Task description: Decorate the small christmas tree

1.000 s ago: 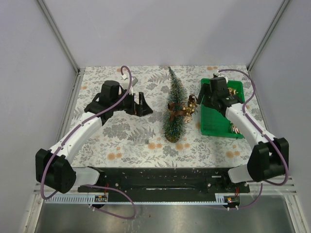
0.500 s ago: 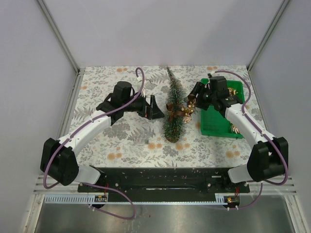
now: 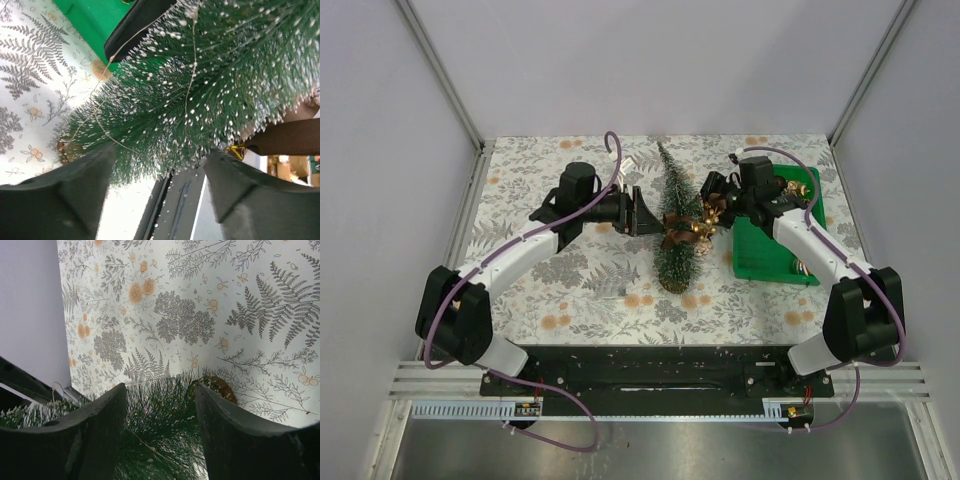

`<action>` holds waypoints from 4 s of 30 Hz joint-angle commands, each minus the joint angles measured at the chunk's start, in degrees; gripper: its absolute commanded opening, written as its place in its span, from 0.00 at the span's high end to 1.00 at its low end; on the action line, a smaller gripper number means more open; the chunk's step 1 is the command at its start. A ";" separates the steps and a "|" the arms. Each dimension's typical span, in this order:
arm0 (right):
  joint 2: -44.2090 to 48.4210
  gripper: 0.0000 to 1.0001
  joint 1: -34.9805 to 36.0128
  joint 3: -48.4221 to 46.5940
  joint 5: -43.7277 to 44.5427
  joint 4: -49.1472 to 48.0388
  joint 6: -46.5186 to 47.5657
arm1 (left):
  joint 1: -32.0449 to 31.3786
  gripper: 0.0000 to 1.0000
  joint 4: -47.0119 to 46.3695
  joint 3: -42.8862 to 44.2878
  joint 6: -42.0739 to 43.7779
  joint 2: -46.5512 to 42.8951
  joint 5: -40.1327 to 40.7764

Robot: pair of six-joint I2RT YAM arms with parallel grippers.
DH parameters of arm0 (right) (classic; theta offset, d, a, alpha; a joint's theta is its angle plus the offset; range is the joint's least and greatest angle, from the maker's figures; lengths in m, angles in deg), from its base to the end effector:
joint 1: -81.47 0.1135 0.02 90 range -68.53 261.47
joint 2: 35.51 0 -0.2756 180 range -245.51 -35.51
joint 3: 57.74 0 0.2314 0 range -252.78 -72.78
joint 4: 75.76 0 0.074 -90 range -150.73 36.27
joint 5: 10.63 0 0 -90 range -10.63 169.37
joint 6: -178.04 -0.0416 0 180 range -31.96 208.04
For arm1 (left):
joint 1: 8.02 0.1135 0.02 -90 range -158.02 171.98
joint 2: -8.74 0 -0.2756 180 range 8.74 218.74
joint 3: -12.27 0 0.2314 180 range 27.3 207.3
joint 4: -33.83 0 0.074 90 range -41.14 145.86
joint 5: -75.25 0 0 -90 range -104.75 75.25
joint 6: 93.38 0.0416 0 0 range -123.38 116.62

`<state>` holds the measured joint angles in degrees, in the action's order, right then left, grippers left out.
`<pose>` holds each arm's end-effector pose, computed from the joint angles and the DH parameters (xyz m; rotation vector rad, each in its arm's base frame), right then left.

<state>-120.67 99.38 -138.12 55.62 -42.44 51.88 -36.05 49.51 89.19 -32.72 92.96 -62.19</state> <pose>0.2951 0.1130 0.2997 0.1346 2.3472 0.9554 0.2644 -0.1755 0.3184 0.5713 2.0509 -1.4377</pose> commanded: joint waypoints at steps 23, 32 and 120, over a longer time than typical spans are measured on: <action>-8.78 0.28 -0.86 -15.69 9.58 9.66 8.83 | 2.45 0.98 1.88 -8.89 -0.99 -13.02 -1.17; -7.12 0.26 -5.78 -16.93 19.08 14.06 9.97 | 2.98 0.95 4.37 -11.97 -4.22 -16.73 2.18; 32.88 0.52 18.92 37.74 30.96 3.34 -11.74 | 5.62 0.14 38.29 2.10 31.02 -23.49 11.32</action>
<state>-85.70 117.96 -100.72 87.20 -36.19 41.04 -30.56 87.65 89.21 -2.58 70.67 -51.72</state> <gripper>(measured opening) 0.475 0.854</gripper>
